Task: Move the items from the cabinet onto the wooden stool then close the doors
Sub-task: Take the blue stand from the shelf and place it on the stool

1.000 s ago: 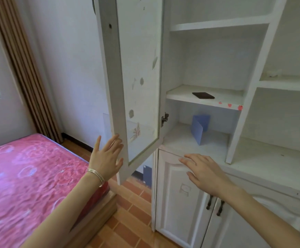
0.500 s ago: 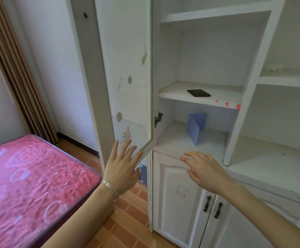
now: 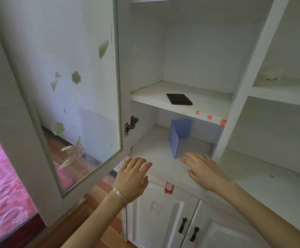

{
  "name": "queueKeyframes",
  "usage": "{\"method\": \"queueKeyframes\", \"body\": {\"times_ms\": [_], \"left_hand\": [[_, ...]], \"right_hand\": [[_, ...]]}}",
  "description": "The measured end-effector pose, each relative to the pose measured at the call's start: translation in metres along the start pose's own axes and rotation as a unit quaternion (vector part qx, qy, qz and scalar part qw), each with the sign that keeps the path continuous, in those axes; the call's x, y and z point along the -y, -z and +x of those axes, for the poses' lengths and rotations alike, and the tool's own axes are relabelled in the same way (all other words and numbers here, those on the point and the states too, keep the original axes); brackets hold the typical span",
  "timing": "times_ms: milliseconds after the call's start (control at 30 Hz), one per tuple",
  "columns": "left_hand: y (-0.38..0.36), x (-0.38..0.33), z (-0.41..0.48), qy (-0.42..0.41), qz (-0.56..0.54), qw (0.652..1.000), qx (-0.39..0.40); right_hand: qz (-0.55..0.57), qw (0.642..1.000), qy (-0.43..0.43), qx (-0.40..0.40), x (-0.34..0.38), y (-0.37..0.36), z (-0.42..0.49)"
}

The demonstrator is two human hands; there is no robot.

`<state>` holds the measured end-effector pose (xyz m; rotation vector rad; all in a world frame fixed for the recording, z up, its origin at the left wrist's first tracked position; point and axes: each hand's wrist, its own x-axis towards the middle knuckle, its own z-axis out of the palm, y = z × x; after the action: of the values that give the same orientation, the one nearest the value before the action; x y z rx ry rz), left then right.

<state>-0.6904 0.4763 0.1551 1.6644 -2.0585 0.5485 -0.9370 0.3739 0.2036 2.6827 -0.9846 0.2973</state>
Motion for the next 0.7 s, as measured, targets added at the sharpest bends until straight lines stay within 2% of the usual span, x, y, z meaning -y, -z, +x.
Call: {"method": "queueKeyframes", "body": {"times_ms": [300,400,533,633,700], "left_hand": [[-0.05,0.019,0.027,-0.012,0.019,0.997,0.072],[-0.063,0.029,0.036,-0.024,0.008,0.997,0.071],[-0.076,0.045,0.048,-0.017,-0.011,0.997,0.076],[-0.086,0.057,0.058,-0.013,-0.022,0.997,0.075],[-0.091,0.063,0.06,-0.012,-0.034,0.997,0.072]], "right_hand": [[0.093,0.995,-0.004,0.045,-0.037,-0.063,0.079],[0.118,0.991,-0.051,0.024,-0.042,-0.07,0.104],[0.086,0.995,-0.027,0.033,-0.055,-0.087,0.135],[0.033,0.997,-0.051,0.054,-0.062,-0.093,0.15],[0.04,0.996,-0.05,0.066,-0.063,-0.097,0.152]]}}
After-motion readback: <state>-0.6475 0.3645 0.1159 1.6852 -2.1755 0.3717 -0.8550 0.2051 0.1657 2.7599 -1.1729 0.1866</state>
